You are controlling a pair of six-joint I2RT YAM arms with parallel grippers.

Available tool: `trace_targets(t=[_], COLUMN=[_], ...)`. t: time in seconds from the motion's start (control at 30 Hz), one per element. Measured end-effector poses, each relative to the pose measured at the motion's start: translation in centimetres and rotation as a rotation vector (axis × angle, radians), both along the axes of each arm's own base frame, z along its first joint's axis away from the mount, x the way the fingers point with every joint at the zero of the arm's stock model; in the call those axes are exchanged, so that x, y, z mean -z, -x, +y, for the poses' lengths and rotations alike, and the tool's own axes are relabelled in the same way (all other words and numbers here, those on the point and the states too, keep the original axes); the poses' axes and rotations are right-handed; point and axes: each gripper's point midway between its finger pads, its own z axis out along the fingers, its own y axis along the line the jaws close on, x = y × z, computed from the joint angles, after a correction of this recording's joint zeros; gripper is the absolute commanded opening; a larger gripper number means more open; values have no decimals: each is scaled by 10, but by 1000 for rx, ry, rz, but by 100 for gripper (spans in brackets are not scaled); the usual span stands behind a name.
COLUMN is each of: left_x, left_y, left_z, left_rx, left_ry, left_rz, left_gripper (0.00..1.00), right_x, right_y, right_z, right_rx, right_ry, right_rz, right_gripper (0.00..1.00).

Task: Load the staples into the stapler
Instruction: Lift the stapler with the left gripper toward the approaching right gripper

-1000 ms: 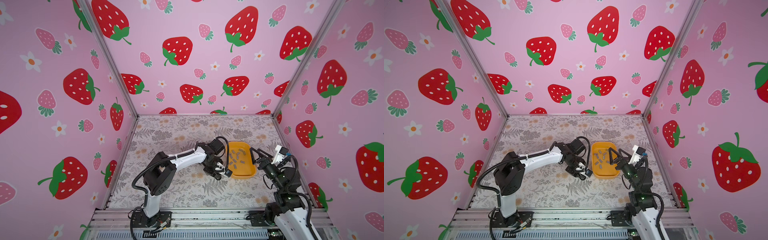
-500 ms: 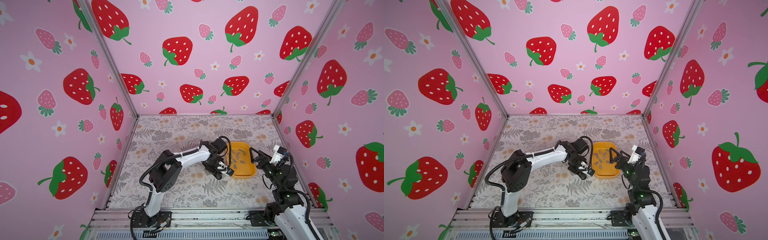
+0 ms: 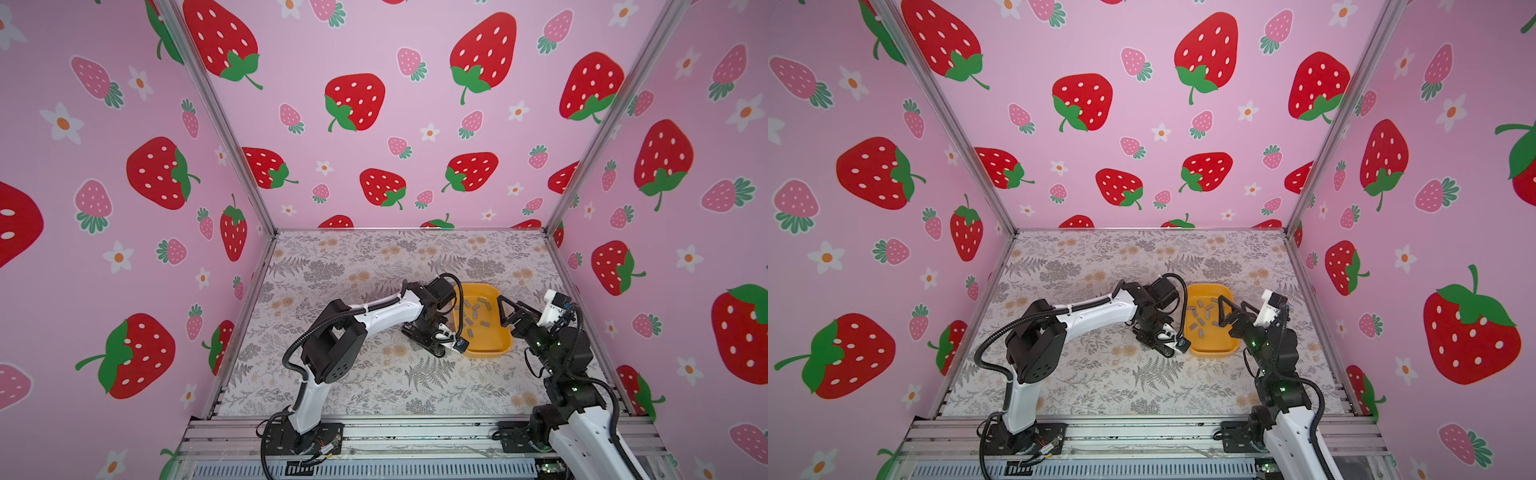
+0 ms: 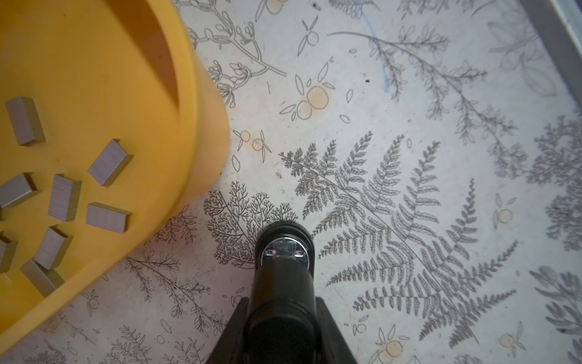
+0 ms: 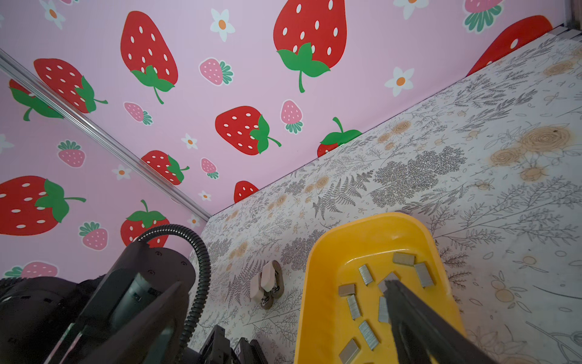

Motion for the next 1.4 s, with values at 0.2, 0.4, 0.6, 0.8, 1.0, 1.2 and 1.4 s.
trace_targets(t=[0.2, 0.4, 0.6, 0.8, 1.0, 1.2, 1.4], left_x=[-32, -70, -84, -79, -83, -89, -87], left_y=[-11, -13, 17, 21, 25, 23, 20], left_z=[1, 17, 58, 60, 63, 60, 54], left_rx=[-305, -577, -747, -834, -868, -865, -829], left_ry=[37, 151, 311, 390, 475, 496, 481], left_rz=[31, 25, 40, 88, 107, 106, 90], left_gripper=[0, 0, 0, 0, 0, 0, 0], right_x=[-5, -18, -16, 11, 35, 51, 65], right_y=[5, 24, 46, 68, 94, 84, 72], right_z=[14, 31, 59, 105, 146, 155, 155], right_rx=[-94, -188, -294, -433, -531, -491, -430], right_ry=[62, 62, 54, 83, 140, 151, 162], right_rz=[-56, -124, -115, -11, 43, 80, 108], right_gripper=[99, 92, 87, 80, 72, 61, 59])
